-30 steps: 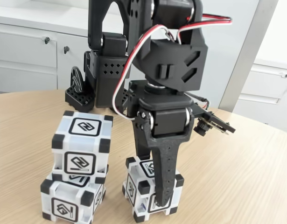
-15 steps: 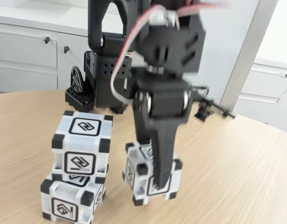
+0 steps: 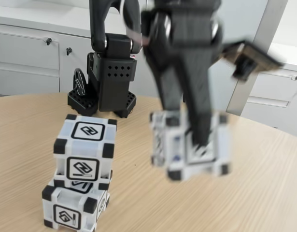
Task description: Stack cubes from left to right.
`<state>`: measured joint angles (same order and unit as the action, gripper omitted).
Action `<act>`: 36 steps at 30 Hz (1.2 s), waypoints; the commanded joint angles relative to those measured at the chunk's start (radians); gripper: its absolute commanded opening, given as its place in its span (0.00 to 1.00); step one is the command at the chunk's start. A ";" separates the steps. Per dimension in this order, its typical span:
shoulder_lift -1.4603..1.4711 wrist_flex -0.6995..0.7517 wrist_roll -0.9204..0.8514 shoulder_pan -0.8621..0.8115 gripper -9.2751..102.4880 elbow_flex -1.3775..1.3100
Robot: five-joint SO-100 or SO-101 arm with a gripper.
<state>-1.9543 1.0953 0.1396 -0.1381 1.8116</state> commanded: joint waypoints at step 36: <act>-0.026 0.568 -0.230 -0.304 0.14 -0.571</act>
<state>-1.9727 1.6628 -0.0706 -0.4295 1.2778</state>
